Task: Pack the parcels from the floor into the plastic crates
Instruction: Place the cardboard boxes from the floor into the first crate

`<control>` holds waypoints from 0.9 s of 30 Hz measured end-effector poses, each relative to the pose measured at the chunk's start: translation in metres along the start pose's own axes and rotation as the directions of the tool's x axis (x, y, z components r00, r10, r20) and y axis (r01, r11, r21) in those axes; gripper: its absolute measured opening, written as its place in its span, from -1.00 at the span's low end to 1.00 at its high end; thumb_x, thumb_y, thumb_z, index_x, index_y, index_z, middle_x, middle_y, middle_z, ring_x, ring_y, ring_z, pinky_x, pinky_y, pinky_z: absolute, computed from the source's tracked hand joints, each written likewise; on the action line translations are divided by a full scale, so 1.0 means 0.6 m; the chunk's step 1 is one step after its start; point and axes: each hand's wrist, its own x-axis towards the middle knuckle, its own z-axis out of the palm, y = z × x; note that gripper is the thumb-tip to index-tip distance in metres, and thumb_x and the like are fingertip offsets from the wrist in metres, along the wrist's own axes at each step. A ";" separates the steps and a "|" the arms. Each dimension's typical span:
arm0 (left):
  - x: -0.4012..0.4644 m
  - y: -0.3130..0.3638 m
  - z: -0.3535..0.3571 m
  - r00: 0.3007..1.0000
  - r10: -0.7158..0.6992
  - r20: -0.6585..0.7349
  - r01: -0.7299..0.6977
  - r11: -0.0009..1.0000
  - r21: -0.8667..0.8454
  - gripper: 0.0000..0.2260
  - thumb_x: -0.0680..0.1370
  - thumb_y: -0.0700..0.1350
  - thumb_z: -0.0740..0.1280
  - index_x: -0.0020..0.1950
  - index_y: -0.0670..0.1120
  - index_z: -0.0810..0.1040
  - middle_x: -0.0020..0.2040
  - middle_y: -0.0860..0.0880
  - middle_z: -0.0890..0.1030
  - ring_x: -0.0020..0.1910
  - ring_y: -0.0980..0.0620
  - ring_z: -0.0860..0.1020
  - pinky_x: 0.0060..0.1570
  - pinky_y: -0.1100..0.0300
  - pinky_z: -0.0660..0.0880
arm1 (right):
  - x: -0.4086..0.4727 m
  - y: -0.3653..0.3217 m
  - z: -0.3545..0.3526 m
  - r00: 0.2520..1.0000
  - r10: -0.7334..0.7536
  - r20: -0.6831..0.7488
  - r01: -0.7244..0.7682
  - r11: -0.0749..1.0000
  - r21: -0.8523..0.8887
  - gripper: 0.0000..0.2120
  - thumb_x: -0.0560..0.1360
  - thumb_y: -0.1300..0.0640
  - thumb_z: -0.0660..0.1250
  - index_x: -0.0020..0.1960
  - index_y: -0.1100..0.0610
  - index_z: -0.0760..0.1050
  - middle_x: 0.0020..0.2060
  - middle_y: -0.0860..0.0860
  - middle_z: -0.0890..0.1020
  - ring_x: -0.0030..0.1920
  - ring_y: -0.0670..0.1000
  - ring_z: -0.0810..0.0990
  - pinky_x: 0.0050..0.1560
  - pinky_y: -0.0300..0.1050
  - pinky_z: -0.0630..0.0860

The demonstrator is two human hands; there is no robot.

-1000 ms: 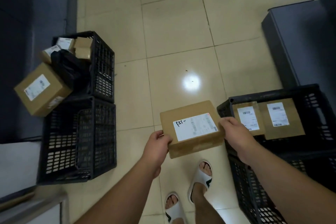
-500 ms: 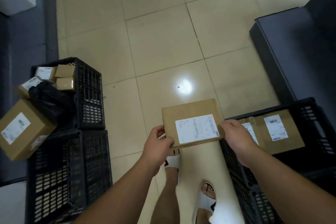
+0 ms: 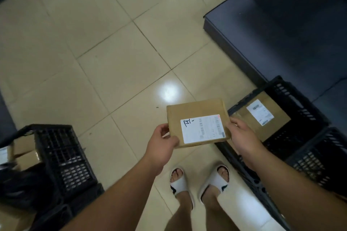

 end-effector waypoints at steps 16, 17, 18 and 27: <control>0.055 0.133 0.365 0.957 0.100 0.272 -0.230 0.833 0.504 -0.55 0.55 -0.24 0.35 0.42 0.03 0.48 0.21 0.08 0.64 0.06 0.13 0.62 -0.19 0.35 0.47 | 0.105 0.146 -0.267 0.946 0.255 -0.198 -0.156 0.897 0.413 -0.86 0.68 -0.06 0.16 0.00 -0.11 0.45 -0.06 -0.11 0.62 -0.12 -0.13 0.53 -0.11 -0.11 0.40; 0.058 0.136 0.389 0.951 0.105 0.291 -0.251 0.811 0.529 -0.56 0.56 -0.24 0.35 0.42 0.03 0.48 0.20 0.08 0.64 0.06 0.14 0.62 -0.22 0.38 0.48 | 0.112 0.160 -0.277 0.940 0.271 -0.207 -0.163 0.890 0.425 -0.85 0.67 -0.09 0.16 -0.02 -0.12 0.45 -0.04 -0.10 0.63 -0.10 -0.08 0.56 -0.09 -0.08 0.43; 0.062 0.139 0.414 0.943 0.111 0.313 -0.275 0.791 0.547 -0.58 0.57 -0.24 0.34 0.42 0.03 0.49 0.18 0.09 0.64 0.04 0.15 0.62 -0.29 0.42 0.48 | 0.119 0.173 -0.286 0.932 0.290 -0.217 -0.172 0.881 0.440 -0.85 0.66 -0.13 0.15 -0.01 -0.14 0.45 -0.03 -0.10 0.63 -0.06 -0.04 0.58 -0.04 -0.05 0.47; 0.136 0.120 0.588 0.923 0.039 0.382 -0.317 0.641 0.699 -0.73 0.57 -0.13 0.26 0.23 0.13 0.53 0.05 0.13 0.66 -0.05 0.11 0.61 -0.20 0.19 0.53 | 0.191 0.261 -0.341 0.881 0.411 -0.234 -0.228 0.802 0.552 -0.63 0.65 -0.18 0.11 0.40 -0.16 0.41 0.17 -0.03 0.54 0.12 0.05 0.49 0.11 -0.02 0.41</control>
